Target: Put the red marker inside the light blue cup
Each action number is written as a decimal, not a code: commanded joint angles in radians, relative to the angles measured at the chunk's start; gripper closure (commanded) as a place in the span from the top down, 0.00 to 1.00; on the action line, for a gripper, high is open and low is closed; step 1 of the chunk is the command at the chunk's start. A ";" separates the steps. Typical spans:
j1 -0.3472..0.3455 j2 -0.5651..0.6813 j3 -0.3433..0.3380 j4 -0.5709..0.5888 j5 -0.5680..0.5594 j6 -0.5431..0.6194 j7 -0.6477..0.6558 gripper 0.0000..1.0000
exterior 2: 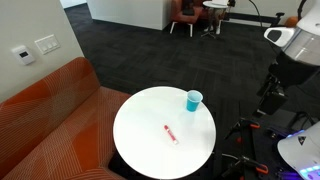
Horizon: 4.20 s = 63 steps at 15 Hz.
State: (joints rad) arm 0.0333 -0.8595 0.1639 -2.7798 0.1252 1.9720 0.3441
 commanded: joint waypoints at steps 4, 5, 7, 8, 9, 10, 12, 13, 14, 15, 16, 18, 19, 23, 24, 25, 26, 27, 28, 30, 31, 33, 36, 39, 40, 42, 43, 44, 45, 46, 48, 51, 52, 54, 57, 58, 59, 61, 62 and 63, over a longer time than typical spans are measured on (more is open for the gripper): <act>-0.055 0.128 0.042 0.086 0.087 0.224 0.190 1.00; -0.062 0.164 0.050 0.097 0.085 0.271 0.210 1.00; -0.075 0.244 0.064 0.114 0.075 0.391 0.236 1.00; -0.078 0.297 0.068 0.127 0.071 0.447 0.244 1.00; -0.082 0.343 0.072 0.137 0.064 0.501 0.252 1.00; -0.081 0.397 0.073 0.147 0.064 0.548 0.252 1.00; -0.077 0.488 0.068 0.171 0.057 0.615 0.259 1.00; -0.076 0.528 0.065 0.184 0.054 0.637 0.264 1.00; -0.073 0.573 0.059 0.199 0.054 0.653 0.264 1.00; -0.068 0.615 0.050 0.211 0.055 0.669 0.259 1.00; -0.063 0.654 0.041 0.223 0.057 0.675 0.254 1.00; -0.065 0.730 0.030 0.245 0.042 0.688 0.268 1.00; -0.063 0.765 0.019 0.255 0.037 0.695 0.269 1.00; -0.042 0.917 -0.029 0.302 0.031 0.759 0.258 1.00; -0.035 0.954 -0.041 0.315 0.025 0.777 0.255 1.00; -0.027 0.989 -0.052 0.329 0.025 0.787 0.246 1.00; -0.019 1.022 -0.062 0.347 0.034 0.783 0.219 1.00; -0.012 0.947 -0.071 0.295 0.049 0.763 0.221 1.00; -0.006 0.979 -0.077 0.310 0.051 0.766 0.218 1.00; 0.002 1.016 -0.083 0.333 0.054 0.768 0.216 1.00; 0.003 1.022 -0.084 0.339 0.055 0.768 0.216 1.00; 0.004 1.023 -0.084 0.343 0.055 0.768 0.215 1.00; 0.014 1.072 -0.093 0.361 0.077 0.779 0.226 1.00; 0.017 1.124 -0.095 0.373 0.119 0.799 0.213 1.00; 0.019 1.147 -0.098 0.382 0.129 0.806 0.215 1.00; 0.019 1.189 -0.096 0.396 0.156 0.836 0.205 1.00; 0.017 1.213 -0.094 0.406 0.170 0.855 0.200 1.00; 0.012 1.234 -0.090 0.417 0.183 0.869 0.189 1.00; 0.008 1.258 -0.090 0.433 0.195 0.883 0.182 1.00; 0.002 1.284 -0.086 0.450 0.210 0.899 0.171 1.00; 0.001 1.326 -0.091 0.482 0.230 0.915 0.166 1.00; 0.010 1.378 -0.112 0.528 0.236 0.907 0.170 1.00; 0.017 1.395 -0.126 0.542 0.224 0.904 0.168 1.00; 0.021 1.431 -0.144 0.569 0.211 0.900 0.162 1.00; 0.008 1.478 -0.145 0.606 0.212 0.903 0.131 1.00; 0.004 1.491 -0.144 0.619 0.213 0.903 0.119 1.00; 0.006 1.507 -0.145 0.635 0.209 0.905 0.108 1.00; 0.008 1.529 -0.145 0.660 0.208 0.899 0.097 1.00; 0.011 1.540 -0.147 0.671 0.208 0.899 0.097 1.00; 0.012 1.549 -0.148 0.681 0.207 0.897 0.091 1.00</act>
State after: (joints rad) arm 0.0356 0.6544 0.0250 -2.1436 0.3326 2.8682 0.4600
